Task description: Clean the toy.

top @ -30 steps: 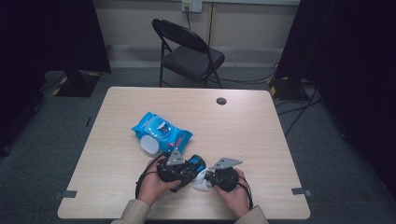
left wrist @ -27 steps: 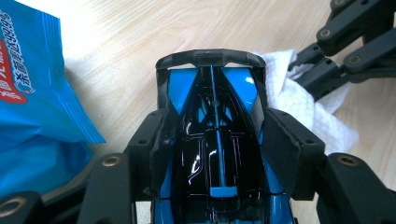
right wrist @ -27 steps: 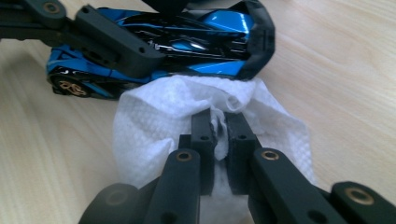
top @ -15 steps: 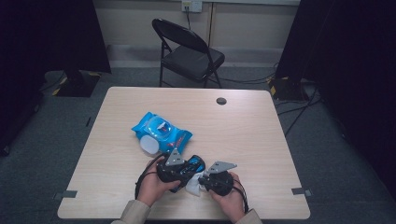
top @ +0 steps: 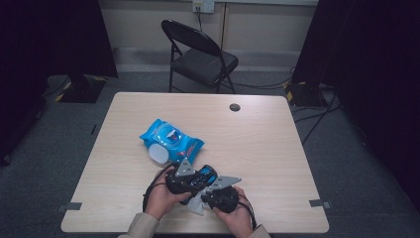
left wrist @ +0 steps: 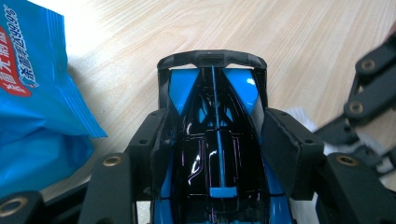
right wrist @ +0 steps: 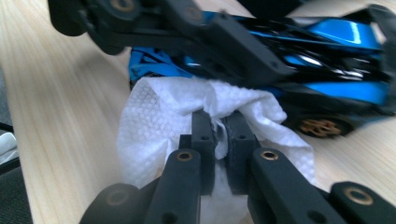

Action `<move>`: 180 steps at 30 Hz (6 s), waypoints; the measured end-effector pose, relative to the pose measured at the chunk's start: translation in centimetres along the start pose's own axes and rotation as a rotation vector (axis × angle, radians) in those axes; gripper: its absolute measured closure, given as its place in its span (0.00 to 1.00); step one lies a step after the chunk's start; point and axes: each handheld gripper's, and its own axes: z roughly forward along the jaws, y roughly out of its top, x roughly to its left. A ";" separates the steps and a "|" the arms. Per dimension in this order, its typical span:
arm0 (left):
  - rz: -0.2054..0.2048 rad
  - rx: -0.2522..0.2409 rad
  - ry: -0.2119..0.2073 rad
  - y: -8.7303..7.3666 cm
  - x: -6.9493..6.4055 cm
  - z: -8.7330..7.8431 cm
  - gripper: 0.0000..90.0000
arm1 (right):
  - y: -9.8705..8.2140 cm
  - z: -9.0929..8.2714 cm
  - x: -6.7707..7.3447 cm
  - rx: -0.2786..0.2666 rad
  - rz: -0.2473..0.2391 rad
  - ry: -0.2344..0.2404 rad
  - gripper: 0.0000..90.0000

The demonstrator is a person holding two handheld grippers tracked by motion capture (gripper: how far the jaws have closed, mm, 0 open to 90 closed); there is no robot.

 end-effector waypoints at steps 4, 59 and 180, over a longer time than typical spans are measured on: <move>0.002 0.003 0.000 0.0 0.0 -0.1 0.48 | 0.1 0.2 0.3 -0.001 0.000 0.011 0.95; -0.008 -0.010 0.002 -0.3 0.0 -0.2 0.48 | 0.5 -5.9 -3.7 -0.117 0.054 -0.015 0.95; -0.007 -0.025 0.012 -0.6 -0.2 -0.3 0.49 | -0.7 -3.2 -5.1 -0.045 0.073 -0.078 0.94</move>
